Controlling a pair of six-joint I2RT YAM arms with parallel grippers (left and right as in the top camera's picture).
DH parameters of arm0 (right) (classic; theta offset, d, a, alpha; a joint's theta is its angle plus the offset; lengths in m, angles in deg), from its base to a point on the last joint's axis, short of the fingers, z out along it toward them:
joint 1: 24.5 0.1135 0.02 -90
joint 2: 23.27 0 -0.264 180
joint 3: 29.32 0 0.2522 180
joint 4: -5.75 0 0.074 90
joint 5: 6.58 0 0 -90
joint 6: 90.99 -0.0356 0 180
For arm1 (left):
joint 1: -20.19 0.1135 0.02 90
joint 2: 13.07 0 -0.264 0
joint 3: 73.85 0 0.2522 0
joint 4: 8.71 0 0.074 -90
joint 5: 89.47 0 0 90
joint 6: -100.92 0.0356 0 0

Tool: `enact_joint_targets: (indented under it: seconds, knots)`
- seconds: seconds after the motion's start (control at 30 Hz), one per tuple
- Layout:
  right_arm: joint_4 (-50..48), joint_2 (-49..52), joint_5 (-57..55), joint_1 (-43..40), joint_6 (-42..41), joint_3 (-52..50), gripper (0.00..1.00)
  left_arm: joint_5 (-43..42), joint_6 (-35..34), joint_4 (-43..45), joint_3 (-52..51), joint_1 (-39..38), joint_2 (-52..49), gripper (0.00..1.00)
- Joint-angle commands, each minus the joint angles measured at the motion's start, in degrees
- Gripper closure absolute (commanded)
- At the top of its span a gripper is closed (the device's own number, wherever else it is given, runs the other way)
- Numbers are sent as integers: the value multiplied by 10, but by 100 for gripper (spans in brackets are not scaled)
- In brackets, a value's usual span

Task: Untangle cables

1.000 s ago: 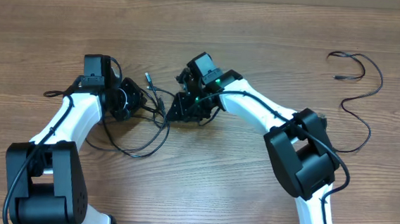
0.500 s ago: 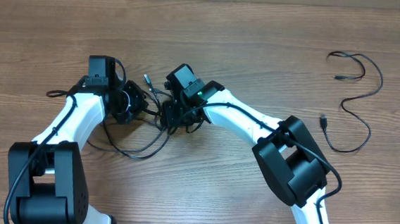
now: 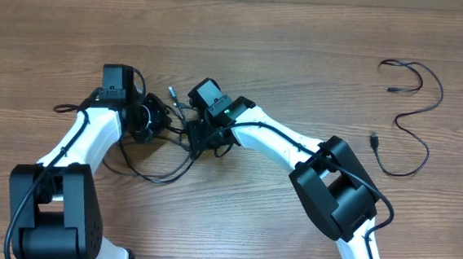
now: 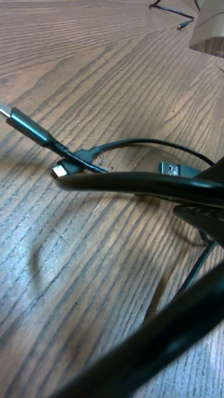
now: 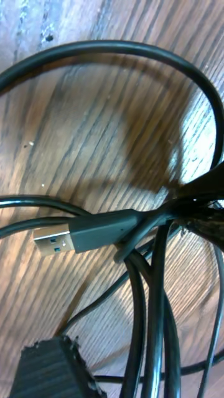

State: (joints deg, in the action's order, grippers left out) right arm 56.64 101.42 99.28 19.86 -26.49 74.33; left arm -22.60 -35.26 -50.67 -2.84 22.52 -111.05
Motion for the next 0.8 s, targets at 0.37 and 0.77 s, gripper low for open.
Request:
enact_joint_targets:
  seconds: [0.37, 0.77]
  knots:
    - [35, -27, 211, -50, 191, 7, 96, 108, -51, -14, -2, -3, 6, 96]
    - [148, -27, 453, -117, 477, 6, 96, 146, -50, -42, -2, 16, 6, 96]
